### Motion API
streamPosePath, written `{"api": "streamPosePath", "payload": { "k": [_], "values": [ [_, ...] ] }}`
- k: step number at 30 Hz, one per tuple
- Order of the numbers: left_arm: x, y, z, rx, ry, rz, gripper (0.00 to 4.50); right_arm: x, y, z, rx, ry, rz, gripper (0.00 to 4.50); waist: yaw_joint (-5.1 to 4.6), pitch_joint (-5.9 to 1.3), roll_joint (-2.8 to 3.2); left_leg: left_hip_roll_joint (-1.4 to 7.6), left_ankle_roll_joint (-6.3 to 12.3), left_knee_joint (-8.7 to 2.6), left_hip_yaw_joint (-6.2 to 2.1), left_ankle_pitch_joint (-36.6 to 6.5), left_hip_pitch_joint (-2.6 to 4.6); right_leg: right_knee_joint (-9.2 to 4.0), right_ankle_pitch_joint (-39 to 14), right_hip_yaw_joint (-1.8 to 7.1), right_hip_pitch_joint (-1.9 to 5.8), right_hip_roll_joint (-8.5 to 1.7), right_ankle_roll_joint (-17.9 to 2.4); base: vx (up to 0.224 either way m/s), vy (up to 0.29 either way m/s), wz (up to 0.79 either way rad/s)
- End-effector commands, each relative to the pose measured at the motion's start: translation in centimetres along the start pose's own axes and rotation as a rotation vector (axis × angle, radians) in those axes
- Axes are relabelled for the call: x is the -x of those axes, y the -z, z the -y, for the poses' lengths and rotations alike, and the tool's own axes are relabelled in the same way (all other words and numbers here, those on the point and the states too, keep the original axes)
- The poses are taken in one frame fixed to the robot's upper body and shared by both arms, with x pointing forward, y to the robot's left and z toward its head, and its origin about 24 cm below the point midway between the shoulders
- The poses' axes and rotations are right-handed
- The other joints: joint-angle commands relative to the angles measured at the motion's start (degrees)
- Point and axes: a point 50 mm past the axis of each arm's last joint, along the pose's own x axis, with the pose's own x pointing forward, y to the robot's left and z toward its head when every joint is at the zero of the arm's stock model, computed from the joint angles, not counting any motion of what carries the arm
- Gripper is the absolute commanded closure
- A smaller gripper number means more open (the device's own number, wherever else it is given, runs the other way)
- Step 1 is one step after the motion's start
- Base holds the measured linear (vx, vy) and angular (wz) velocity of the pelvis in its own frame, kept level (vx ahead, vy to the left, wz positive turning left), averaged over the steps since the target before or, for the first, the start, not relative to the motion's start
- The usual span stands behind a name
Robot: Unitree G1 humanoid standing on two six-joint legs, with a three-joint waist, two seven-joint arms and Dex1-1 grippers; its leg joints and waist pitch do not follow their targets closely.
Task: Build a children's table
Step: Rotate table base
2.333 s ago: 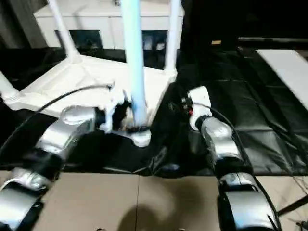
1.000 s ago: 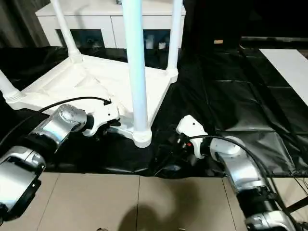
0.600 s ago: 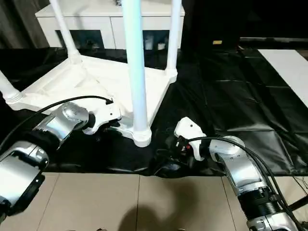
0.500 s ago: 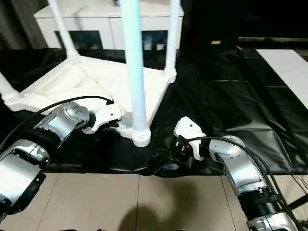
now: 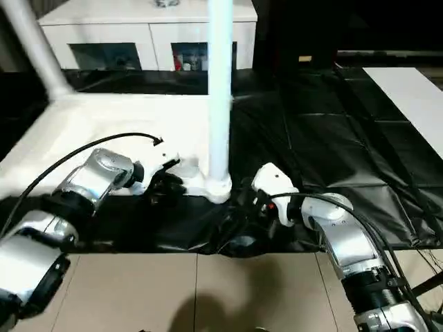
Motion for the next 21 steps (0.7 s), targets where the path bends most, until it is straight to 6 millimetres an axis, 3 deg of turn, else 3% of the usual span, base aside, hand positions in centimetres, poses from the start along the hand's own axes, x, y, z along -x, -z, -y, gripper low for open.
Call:
{"api": "streamPosePath", "payload": {
  "k": [1, 7, 9, 14, 15, 19, 21],
  "values": [
    [0.5, 2.2, -0.3, 0.086, -0.05, -0.052, 3.63, 0.0, -0.5, 0.5, 0.014, 0.024, 0.006, 0.65, 0.59, -4.09, -1.29, -0.11, 5.34, -3.82, 0.49, -11.2, 0.13, -4.07, -11.5, 0.77, 3.7, -1.49, -14.2, 0.0, 0.0, 0.0],
    [0.4, 2.8, 1.0, 0.067, -0.028, -0.057, 3.81, 0.0, -0.4, 0.7, 0.005, 0.049, -0.003, 0.65, 0.38, -4.05, -0.83, 0.02, 5.31, -3.95, 0.54, -11.5, 0.34, -4.11, -10.7, 0.76, 3.52, -1.33, -14.4, 0.0, 0.0, 0.0],
    [0.3, 2.6, 1.3, 0.058, -0.018, -0.038, 3.92, 0.0, -0.5, 0.8, 0.005, 0.049, -0.001, 0.65, 0.33, -3.99, -1.07, 0.04, 5.21, -4.02, 0.53, -11.8, 0.24, -4.12, -10.8, 0.78, 3.65, -1.37, -14.3, 0.0, 0.0, 0.0],
    [0.2, 0.6, 2.0, -0.104, 0.022, 0.132, 3.92, -0.1, -0.6, 0.9, 0.005, 0.052, 0.006, 0.65, 0.53, -4.25, -0.92, 0.01, 5.24, -3.79, 0.66, -11.9, 0.54, -4.15, -10.1, 0.9, 3.4, -1.3, -14.1, 0.0, 0.0, 0.0],
    [0.2, 0.4, 2.0, -0.116, 0.028, 0.141, 3.52, -0.1, -0.6, 0.9, 0.006, 0.052, 0.006, 0.65, 0.6, -4.32, -0.84, 0.07, 5.28, -3.78, 0.63, -11.6, 0.6, -4.01, -9.0, 0.92, 3.38, -1.3, -14.4, 0.0, 0.0, 0.0],
    [0.2, -0.1, 1.5, -0.129, -0.007, 0.143, 3.42, 0.0, -0.7, 0.9, 0.013, 0.052, 0.009, 0.65, 0.61, -4.23, -0.66, 0.02, 5.29, -3.81, 0.63, -11.6, 0.52, -3.84, -7.5, 0.83, 3.51, -1.23, -14.8, 0.0, 0.0, 0.0],
    [0.1, 0.1, 1.4, -0.157, -0.008, 0.118, 3.12, 0.0, -0.7, 0.9, 0.014, 0.05, 0.009, 0.65, 0.72, -4.25, -0.69, -0.04, 5.11, -3.78, 0.64, -11.9, 0.58, -3.92, -8.1, 0.86, 3.58, -1.29, -14.6, 0.0, 0.0, 0.0]
  ]
}}
